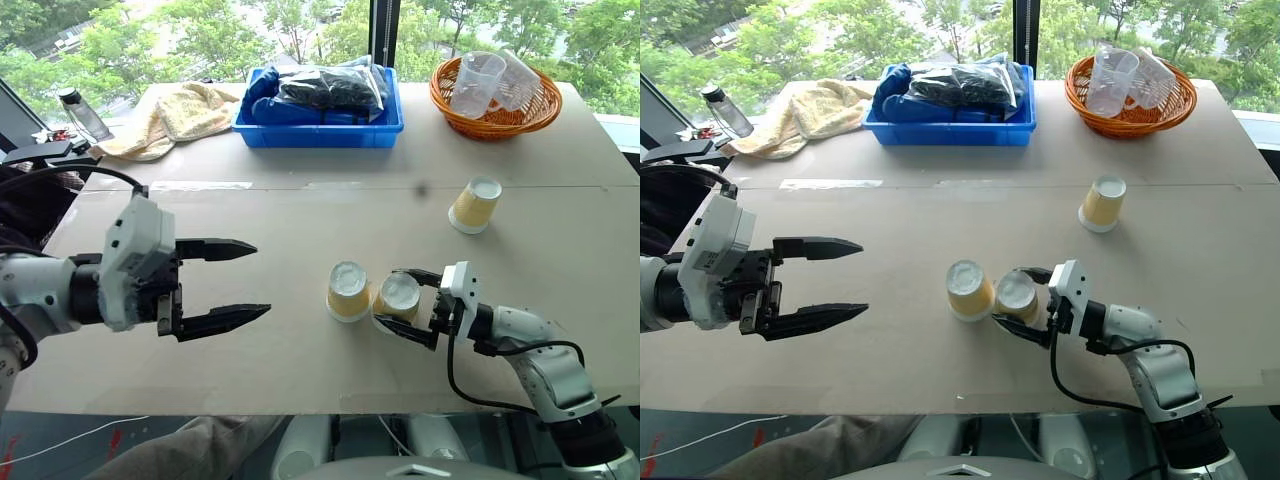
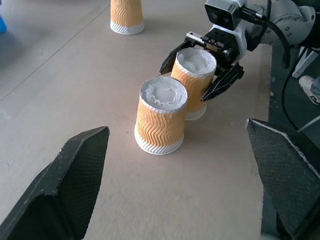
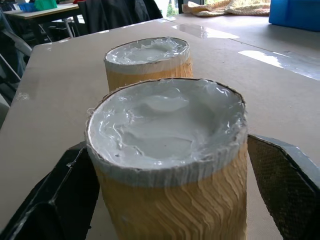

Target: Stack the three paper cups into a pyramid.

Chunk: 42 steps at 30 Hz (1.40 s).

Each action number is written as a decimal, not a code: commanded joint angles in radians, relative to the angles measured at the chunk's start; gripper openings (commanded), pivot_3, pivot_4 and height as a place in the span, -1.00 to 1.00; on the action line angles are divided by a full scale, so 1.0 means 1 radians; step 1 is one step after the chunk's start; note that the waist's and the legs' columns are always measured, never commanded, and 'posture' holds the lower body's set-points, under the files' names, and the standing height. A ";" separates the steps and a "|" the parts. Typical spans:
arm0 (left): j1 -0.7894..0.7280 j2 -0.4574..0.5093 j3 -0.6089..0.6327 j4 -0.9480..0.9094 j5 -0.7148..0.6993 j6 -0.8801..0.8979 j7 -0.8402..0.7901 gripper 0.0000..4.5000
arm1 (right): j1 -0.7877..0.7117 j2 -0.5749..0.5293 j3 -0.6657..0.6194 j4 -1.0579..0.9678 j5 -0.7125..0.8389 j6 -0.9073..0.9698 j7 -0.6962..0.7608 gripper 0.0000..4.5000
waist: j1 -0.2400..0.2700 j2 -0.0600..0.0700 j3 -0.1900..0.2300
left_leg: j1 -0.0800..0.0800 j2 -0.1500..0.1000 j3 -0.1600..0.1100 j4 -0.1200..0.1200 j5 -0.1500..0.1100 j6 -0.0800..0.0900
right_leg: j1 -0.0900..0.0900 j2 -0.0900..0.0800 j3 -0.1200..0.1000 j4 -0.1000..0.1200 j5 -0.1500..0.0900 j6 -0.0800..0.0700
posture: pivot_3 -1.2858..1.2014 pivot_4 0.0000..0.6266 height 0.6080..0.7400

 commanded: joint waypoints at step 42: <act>-0.258 0.050 -0.183 0.010 -0.145 0.078 -0.049 1.00 | 0.080 -0.157 -0.167 -0.155 0.176 0.107 0.061 0.98 | 0.001 -0.001 0.003 | -0.001 0.000 0.000 0.001 0.000 -0.001 | 0.000 0.001 0.000 0.001 0.000 0.000 | 0.03 -0.52 1.00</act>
